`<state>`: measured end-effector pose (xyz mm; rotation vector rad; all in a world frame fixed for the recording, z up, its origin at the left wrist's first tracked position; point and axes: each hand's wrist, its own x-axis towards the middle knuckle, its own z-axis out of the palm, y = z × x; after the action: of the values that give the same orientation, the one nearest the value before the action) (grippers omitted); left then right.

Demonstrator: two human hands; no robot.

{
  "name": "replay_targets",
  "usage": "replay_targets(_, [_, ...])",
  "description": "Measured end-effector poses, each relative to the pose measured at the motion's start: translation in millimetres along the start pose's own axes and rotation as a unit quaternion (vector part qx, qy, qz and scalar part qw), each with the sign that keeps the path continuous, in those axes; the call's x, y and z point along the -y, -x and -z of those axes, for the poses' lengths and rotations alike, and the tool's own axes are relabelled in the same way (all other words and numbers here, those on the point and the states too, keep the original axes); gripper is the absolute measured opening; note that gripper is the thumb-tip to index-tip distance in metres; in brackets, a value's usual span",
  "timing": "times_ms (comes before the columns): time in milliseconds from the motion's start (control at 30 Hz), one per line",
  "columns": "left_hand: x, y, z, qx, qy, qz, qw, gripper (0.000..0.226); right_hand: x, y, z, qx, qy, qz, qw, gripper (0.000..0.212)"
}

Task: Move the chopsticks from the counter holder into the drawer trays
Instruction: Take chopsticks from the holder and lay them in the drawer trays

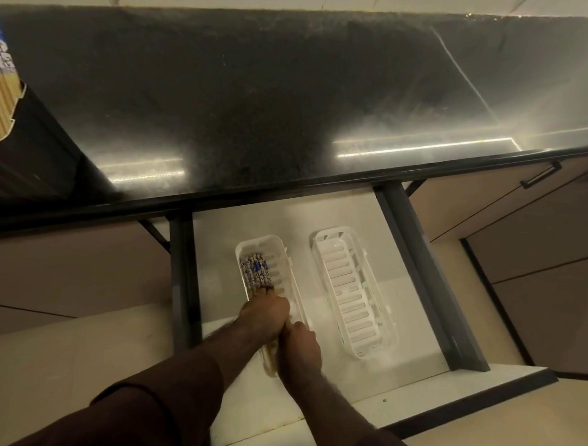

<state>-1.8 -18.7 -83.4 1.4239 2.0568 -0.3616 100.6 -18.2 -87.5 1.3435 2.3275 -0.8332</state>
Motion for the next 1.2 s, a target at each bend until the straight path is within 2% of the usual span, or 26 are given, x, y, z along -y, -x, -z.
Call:
replay_targets(200, [-0.5, 12.0, 5.6, -0.007, -0.025, -0.019, 0.999, 0.03, -0.7, 3.2, 2.2, 0.003, 0.011, 0.012, 1.0, 0.03])
replay_targets(333, [5.0, 24.4, 9.3, -0.038, -0.04, -0.052, 0.997, 0.027, 3.8, 9.6, 10.2, -0.011, 0.017, 0.016, 1.0, 0.035])
replay_targets(600, [26.0, 62.1, 49.3, -0.095, -0.047, -0.113, 0.988, 0.028, 21.9, 35.8, 67.6, -0.12, -0.022, 0.012, 0.992, 0.042])
replay_targets(700, [37.1, 86.8, 76.1, -0.148, -0.005, -0.122, 0.981, 0.039, 37.3, 50.8, 100.6, -0.175, -0.06, 0.021, 0.983, 0.04])
replay_targets(867, [55.7, 147.3, 134.7, -0.253, 0.08, -0.108, 0.958, 0.056, 82.7, 89.1, 157.7, -0.267, -0.108, 0.101, 0.952, 0.032])
replay_targets(967, [67.4, 190.6, 173.7, -0.33, 0.1, -0.107, 0.932, 0.053, 113.8, 113.8, 193.6, -0.305, -0.118, 0.168, 0.93, 0.029])
replay_targets(1200, [104.4, 282.8, 228.6, -0.491, 0.107, -0.075, 0.861, 0.046, 183.1, 169.8, 254.1, -0.334, -0.139, 0.303, 0.882, 0.025])
